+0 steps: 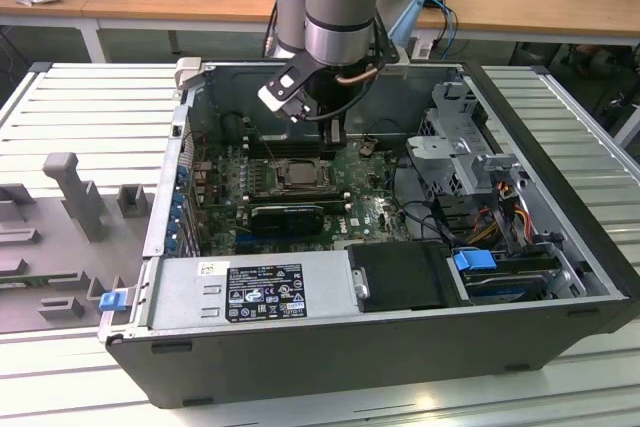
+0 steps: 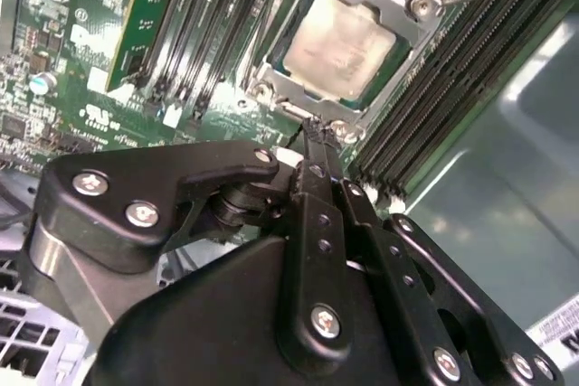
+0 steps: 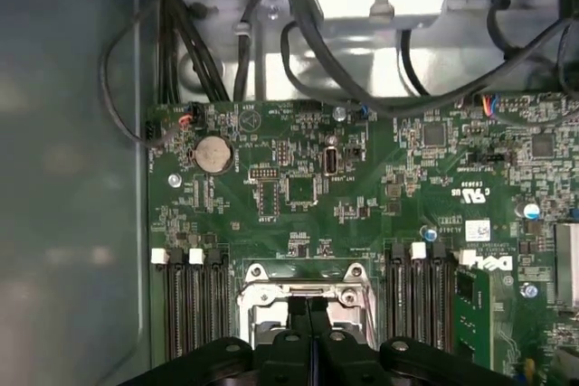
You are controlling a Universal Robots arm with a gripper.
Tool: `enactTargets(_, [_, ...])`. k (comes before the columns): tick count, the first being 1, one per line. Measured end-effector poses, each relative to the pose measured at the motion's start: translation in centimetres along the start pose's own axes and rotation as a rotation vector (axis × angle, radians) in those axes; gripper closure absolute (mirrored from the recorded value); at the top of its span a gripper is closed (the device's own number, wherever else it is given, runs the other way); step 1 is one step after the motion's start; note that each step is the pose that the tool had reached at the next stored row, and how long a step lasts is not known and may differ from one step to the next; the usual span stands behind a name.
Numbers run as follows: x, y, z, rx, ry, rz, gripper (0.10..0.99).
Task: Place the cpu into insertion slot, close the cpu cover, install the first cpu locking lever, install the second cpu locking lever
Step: 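Close the cpu cover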
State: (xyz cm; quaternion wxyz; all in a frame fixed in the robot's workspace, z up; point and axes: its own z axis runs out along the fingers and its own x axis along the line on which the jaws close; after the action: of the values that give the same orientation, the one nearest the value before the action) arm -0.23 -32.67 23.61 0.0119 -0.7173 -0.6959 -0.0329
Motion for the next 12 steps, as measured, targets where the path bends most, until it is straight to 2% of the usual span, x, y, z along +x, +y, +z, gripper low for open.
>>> enactTargets(2, [-0.03, -0.1, 0.37, 0.0, 0.0001, 0.0, 0.98])
enactTargets(3, [-0.05, -0.69, 0.38, 0.0, 0.0021, 0.0, 0.98])
enactTargets(5, [-0.1, -2.54, 0.43, 0.0, 0.0025, 0.0, 0.98])
enactTargets(6, [-0.13, -2.91, 0.64, 0.0, 0.0025, 0.0, 0.98])
enactTargets(12, [-0.24, -3.83, 1.85, 0.001, 0.0023, 0.0, 0.98])
